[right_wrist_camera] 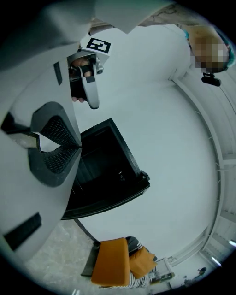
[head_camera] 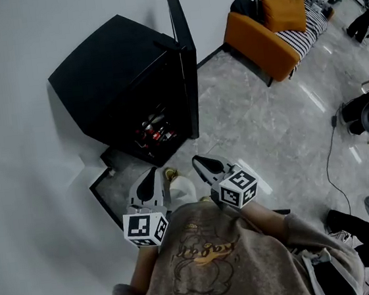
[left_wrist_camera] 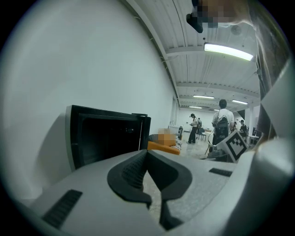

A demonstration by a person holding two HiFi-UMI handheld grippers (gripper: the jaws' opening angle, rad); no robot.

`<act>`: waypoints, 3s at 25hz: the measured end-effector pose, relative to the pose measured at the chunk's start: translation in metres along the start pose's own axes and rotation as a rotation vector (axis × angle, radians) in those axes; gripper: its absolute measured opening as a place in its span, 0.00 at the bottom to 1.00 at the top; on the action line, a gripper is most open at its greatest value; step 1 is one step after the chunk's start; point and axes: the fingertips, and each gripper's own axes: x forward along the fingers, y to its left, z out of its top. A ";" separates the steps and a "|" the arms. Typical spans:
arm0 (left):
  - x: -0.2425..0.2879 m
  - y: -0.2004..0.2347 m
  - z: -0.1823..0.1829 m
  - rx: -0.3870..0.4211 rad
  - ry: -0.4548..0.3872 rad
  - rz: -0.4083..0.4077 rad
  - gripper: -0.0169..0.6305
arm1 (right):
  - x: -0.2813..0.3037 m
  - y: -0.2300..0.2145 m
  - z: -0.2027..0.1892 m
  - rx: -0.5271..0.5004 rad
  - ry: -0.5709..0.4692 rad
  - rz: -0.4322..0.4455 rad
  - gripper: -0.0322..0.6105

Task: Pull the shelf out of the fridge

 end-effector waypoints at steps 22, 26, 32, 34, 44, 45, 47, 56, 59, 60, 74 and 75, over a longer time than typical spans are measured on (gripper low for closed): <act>0.041 0.047 0.002 -0.023 0.037 -0.010 0.03 | 0.116 -0.062 -0.035 0.239 0.081 -0.027 0.09; 0.048 0.057 0.000 -0.025 0.052 -0.010 0.03 | 0.140 -0.075 -0.039 0.312 0.060 -0.016 0.09; 0.056 0.066 -0.002 -0.031 0.064 -0.017 0.04 | 0.170 -0.103 -0.042 0.478 -0.028 -0.033 0.09; 0.058 0.068 -0.003 -0.034 0.069 -0.016 0.04 | 0.179 -0.110 -0.044 0.517 -0.042 -0.032 0.09; 0.059 0.080 -0.016 -0.046 0.110 -0.014 0.04 | 0.213 -0.139 -0.074 0.691 -0.050 -0.041 0.20; 0.060 0.081 -0.017 -0.046 0.113 -0.013 0.04 | 0.216 -0.142 -0.076 0.709 -0.054 -0.043 0.20; 0.062 0.084 -0.019 -0.047 0.117 -0.009 0.04 | 0.223 -0.149 -0.081 0.738 -0.067 -0.051 0.21; 0.064 0.103 -0.028 -0.051 0.146 0.021 0.04 | 0.266 -0.175 -0.095 0.821 -0.091 -0.061 0.21; 0.065 0.110 -0.033 -0.053 0.160 0.026 0.04 | 0.279 -0.184 -0.097 0.839 -0.113 -0.074 0.21; 0.065 0.112 -0.034 -0.055 0.164 0.027 0.03 | 0.284 -0.186 -0.098 0.841 -0.117 -0.073 0.21; 0.063 0.135 -0.048 -0.064 0.193 0.061 0.03 | 0.340 -0.206 -0.117 0.882 -0.119 -0.077 0.21; 0.062 0.137 -0.048 -0.066 0.195 0.064 0.03 | 0.343 -0.206 -0.117 0.884 -0.120 -0.077 0.21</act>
